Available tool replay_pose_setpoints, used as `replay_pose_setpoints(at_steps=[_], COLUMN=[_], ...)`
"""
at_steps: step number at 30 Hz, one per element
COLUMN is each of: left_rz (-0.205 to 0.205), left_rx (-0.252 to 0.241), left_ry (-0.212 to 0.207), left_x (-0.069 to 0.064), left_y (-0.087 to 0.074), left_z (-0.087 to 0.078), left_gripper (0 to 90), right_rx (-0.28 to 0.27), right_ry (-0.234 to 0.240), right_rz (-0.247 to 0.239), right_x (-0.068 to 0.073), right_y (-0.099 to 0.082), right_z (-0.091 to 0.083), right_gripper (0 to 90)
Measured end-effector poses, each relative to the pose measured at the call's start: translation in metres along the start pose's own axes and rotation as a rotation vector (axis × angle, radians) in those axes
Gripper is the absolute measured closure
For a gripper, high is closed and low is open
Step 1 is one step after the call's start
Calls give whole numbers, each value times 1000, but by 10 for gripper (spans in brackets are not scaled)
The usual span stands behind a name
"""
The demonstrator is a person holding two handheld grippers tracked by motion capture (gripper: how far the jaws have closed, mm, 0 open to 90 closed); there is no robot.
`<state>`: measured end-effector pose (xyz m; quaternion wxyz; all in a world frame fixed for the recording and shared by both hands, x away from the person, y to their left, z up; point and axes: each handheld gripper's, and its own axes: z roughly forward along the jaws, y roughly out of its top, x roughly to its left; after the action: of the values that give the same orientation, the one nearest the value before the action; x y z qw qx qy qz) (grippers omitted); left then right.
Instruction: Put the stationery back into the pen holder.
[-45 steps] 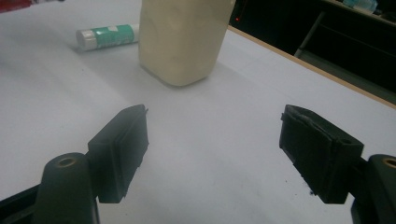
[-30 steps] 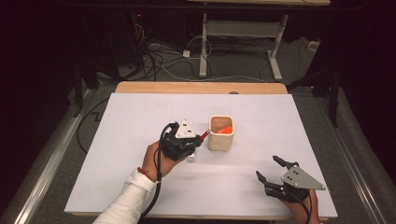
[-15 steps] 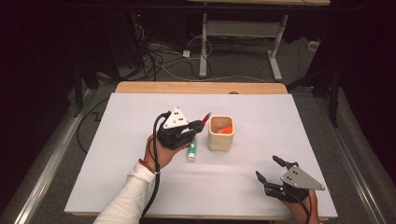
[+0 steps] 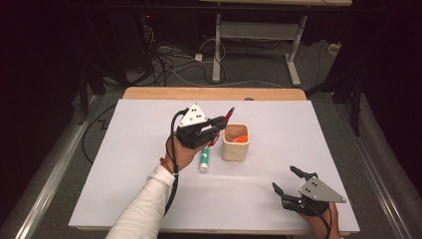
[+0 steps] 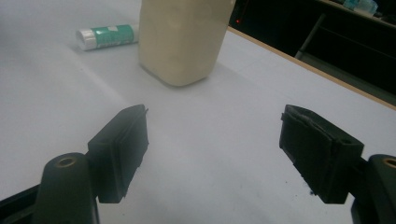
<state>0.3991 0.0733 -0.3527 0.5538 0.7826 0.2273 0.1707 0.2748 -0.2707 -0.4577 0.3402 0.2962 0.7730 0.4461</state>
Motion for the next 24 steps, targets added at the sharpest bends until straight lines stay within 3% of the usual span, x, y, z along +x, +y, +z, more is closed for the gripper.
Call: replay_pose_setpoints(at_steps=[11, 24], left_rz=[23, 10], left_rx=[-58, -110], left_ry=[-31, -68], left_x=[-5, -2], left_y=[22, 20], left_z=[19, 52], left_gripper=[762, 762], right_rx=[-4, -8], right_ry=[3, 14], right_rz=[-3, -1], right_x=[-2, -2], right_y=[-1, 0], right_z=[0, 0], right_gripper=[241, 241])
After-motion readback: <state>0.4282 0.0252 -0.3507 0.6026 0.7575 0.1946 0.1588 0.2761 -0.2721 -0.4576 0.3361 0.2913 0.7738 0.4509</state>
